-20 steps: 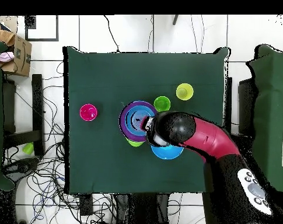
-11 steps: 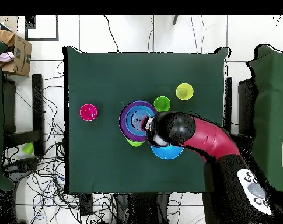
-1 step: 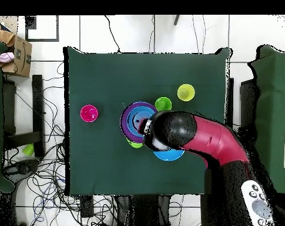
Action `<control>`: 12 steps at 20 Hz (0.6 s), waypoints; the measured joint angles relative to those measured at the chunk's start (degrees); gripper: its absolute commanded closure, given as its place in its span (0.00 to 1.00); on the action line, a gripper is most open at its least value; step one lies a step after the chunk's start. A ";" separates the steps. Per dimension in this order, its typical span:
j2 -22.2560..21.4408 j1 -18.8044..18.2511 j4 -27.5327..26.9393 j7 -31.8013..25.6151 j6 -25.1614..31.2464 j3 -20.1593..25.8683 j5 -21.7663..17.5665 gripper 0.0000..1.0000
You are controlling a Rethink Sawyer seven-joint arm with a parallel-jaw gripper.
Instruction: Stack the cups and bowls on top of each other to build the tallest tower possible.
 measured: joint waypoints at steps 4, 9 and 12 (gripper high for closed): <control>-1.81 0.73 -2.05 0.00 5.29 0.01 -0.21 0.00; -1.36 0.61 -6.56 0.00 7.63 0.02 -2.47 0.00; 0.19 -0.11 -10.79 0.00 7.63 0.01 -5.36 0.00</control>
